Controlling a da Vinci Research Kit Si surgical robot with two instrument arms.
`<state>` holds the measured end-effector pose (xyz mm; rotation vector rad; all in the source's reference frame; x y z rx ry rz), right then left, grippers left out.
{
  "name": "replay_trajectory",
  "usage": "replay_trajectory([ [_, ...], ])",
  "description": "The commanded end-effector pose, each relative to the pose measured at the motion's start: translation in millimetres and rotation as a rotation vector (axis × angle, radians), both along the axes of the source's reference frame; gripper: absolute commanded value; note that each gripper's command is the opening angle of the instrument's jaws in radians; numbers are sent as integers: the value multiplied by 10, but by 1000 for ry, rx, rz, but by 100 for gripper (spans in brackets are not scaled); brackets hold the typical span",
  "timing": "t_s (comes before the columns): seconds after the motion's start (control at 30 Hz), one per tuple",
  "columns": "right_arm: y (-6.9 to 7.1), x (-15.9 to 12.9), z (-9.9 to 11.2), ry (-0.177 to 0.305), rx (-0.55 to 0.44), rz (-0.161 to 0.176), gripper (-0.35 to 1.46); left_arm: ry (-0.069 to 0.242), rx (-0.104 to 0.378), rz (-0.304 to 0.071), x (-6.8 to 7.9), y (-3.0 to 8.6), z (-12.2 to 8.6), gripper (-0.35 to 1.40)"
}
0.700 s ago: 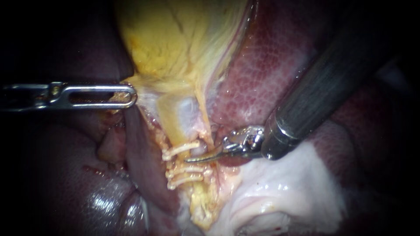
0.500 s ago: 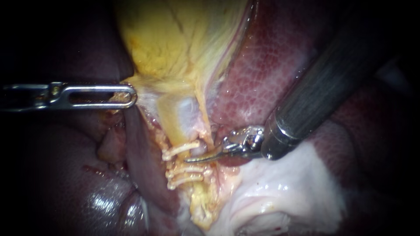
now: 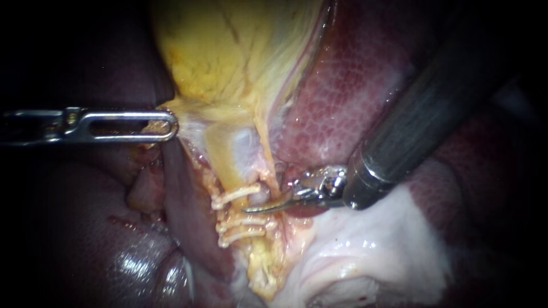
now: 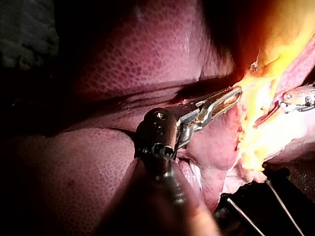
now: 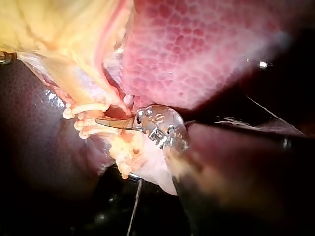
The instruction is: Go to the cutting position left tube
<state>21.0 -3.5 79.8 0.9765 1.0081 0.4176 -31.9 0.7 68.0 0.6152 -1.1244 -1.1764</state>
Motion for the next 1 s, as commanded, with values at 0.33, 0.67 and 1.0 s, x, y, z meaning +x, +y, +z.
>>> replay_trajectory([
  [0.33, 6, -9, -7, -3, -31, 29, 78, -1, 1, 1, 0, 1, -1, -35],
  [0.67, 4, 2, 5, -25, -50, 73, 116, -1, 2, 1, 1, 1, -3, -35],
  [1.0, -9, 25, 18, 15, -32, 59, 118, -1, 2, 1, 0, 1, -3, -35],
])
